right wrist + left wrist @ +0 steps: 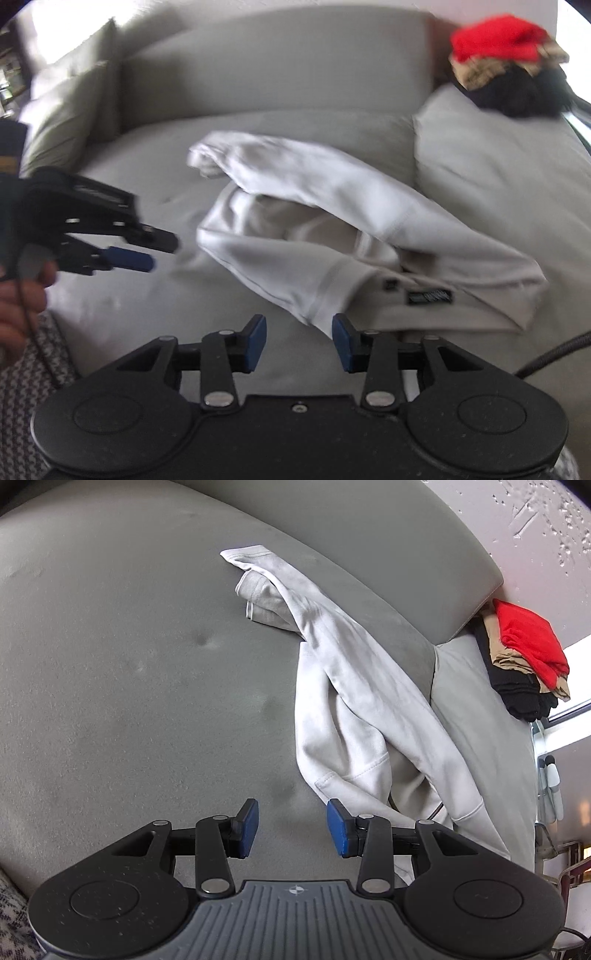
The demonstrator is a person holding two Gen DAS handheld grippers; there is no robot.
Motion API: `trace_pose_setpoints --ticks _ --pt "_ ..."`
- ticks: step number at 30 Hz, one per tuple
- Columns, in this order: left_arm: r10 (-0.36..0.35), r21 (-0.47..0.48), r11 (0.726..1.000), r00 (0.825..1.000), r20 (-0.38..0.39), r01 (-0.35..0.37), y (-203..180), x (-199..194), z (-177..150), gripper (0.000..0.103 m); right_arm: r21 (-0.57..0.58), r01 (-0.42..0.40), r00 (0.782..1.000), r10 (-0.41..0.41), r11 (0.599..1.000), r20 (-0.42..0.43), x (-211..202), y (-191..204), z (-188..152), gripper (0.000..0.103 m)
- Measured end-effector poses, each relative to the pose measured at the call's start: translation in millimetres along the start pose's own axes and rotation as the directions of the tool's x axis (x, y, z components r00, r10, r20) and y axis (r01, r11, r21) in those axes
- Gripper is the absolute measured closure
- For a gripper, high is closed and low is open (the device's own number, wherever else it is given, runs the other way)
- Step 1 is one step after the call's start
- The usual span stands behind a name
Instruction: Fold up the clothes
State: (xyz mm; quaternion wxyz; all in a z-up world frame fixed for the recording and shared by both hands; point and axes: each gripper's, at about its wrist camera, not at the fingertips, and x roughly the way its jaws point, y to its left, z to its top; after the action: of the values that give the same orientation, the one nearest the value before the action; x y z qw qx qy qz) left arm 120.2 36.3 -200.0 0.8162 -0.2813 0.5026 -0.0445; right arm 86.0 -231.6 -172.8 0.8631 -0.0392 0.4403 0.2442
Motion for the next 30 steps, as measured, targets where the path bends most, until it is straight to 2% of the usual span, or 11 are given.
trace_pose_setpoints --ticks 4,9,11,12,13,15,18,21,25,28,30 --pt "-0.012 0.036 0.999 1.000 -0.003 0.012 -8 1 -2 0.065 -0.048 -0.021 1.000 0.022 0.999 0.009 22 4 12 0.072" --pt "-0.005 0.029 1.000 1.000 -0.003 0.005 -3 2 -2 0.065 -0.156 0.009 0.998 -0.019 0.988 -0.063 56 11 13 0.072" --pt "0.001 0.020 1.000 1.000 -0.004 -0.001 0 1 -2 0.065 -0.208 0.028 0.998 -0.039 0.978 -0.052 57 16 10 0.083" --pt "0.003 0.017 1.000 1.000 -0.004 -0.003 1 -1 -3 0.065 -0.215 0.038 0.997 -0.050 0.976 -0.050 56 17 10 0.098" --pt "0.006 0.011 1.000 1.000 -0.004 -0.006 2 -2 -3 0.065 -0.216 0.049 0.997 -0.061 0.975 -0.050 56 17 10 0.099" --pt "0.006 0.004 1.000 1.000 -0.004 -0.006 4 -6 -4 0.065 -0.170 0.045 0.997 -0.055 0.984 -0.055 50 15 13 0.100" --pt "0.009 0.004 1.000 1.000 0.003 -0.009 6 -15 -8 0.065 -0.052 -0.054 0.995 0.050 0.997 -0.082 31 14 14 0.100" --pt "-0.003 -0.025 1.000 1.000 -0.002 0.003 12 -18 -13 0.064 0.015 -0.129 0.986 0.130 0.992 -0.106 10 22 5 0.100" --pt "-0.037 -0.090 0.995 0.999 -0.032 0.034 21 -9 -20 0.064 0.117 -0.177 0.970 0.194 0.977 -0.148 8 19 -9 0.100" --pt "-0.103 -0.128 0.987 0.993 -0.050 0.095 21 -2 -21 0.064 0.253 -0.220 0.958 0.258 0.942 -0.128 9 1 -13 0.100" --pt "-0.160 -0.153 0.977 0.985 -0.064 0.149 19 2 -21 0.064 0.394 -0.291 0.939 0.340 0.872 -0.060 4 -21 -13 0.100"
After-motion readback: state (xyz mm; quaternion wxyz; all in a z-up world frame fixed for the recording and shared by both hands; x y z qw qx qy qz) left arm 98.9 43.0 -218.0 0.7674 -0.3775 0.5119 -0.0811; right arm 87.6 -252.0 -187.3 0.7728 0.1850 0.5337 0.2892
